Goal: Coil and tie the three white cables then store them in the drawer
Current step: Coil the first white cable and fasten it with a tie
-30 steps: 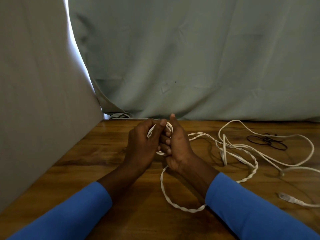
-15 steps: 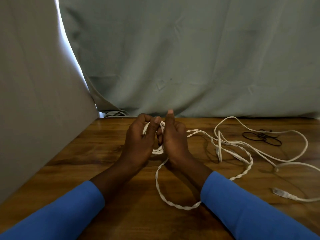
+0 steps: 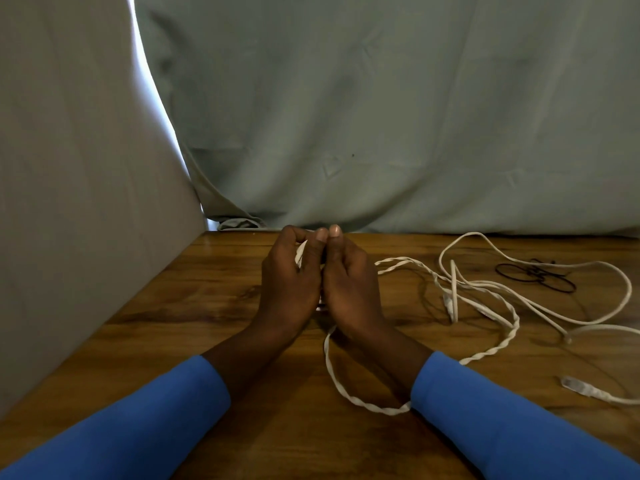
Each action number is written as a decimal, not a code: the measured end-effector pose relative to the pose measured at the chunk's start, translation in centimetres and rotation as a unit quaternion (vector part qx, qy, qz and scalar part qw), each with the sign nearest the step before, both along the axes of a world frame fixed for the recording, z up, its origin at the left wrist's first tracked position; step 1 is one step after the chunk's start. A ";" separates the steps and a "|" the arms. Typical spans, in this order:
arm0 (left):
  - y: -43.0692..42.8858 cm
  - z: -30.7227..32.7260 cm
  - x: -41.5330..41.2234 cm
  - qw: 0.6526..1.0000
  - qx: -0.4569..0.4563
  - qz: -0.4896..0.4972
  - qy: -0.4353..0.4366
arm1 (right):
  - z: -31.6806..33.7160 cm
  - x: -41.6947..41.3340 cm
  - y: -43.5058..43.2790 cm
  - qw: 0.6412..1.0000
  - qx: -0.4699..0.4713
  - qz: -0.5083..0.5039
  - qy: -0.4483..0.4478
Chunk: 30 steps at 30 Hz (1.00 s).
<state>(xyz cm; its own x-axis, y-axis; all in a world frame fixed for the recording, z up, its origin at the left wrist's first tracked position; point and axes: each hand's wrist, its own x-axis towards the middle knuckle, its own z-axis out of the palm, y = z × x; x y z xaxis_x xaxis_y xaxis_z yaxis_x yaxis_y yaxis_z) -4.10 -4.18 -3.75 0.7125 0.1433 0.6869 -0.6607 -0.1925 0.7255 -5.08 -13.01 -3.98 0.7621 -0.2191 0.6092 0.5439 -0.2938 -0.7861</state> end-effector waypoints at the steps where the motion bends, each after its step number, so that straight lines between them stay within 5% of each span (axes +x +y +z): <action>1: -0.1 0.0 -0.1 1.000 -0.006 0.000 -0.001 | 0.1 0.1 -0.1 1.000 -0.012 -0.010 -0.017; 5: -0.3 0.4 0.0 0.999 -0.015 -0.030 0.001 | 0.5 0.7 -1.0 0.994 -0.067 -0.053 -0.076; 24: 0.3 0.9 -0.3 0.965 -0.065 -0.235 0.093 | 1.2 0.6 -2.6 0.986 -0.110 -0.105 -0.072; 30: 1.2 0.3 -1.1 0.973 0.122 -0.195 -0.001 | 1.2 -0.8 -4.1 0.983 -0.108 -0.140 -0.045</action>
